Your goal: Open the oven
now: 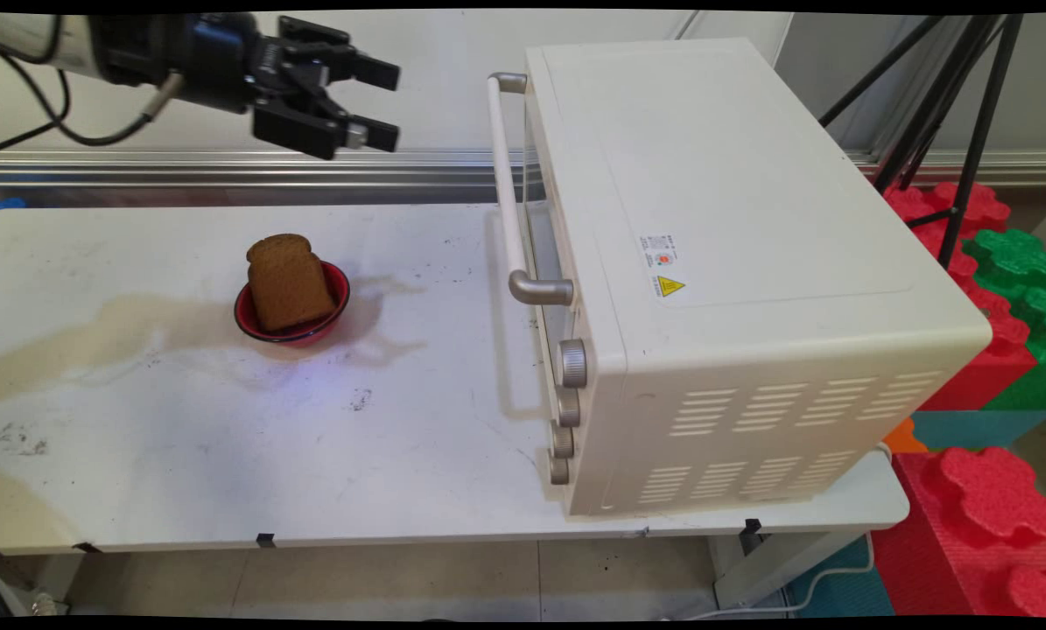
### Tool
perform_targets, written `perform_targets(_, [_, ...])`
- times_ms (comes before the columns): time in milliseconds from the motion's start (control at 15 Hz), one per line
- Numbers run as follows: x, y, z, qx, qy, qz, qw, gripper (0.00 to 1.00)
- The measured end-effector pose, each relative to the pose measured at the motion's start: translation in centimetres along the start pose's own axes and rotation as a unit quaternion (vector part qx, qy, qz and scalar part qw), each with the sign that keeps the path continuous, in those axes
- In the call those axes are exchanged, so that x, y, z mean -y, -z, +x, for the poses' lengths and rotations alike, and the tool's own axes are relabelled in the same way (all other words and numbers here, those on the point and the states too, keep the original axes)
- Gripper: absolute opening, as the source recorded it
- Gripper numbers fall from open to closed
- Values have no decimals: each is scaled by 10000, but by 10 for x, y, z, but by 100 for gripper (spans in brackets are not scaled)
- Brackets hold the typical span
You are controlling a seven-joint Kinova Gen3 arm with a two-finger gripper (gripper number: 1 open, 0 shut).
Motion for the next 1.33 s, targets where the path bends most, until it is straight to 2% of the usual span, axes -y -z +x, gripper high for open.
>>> perform_targets(600, [1,-67,3,156,-67,-74,9998,100])
perform_targets(1067, [0,-92,4,208,-63,-100,9997,100])
perform_targets(1133, [-1,-96,4,218,-65,-103,9997,0])
perform_targets(1333, [-1,-102,4,234,-85,-110,9996,0])
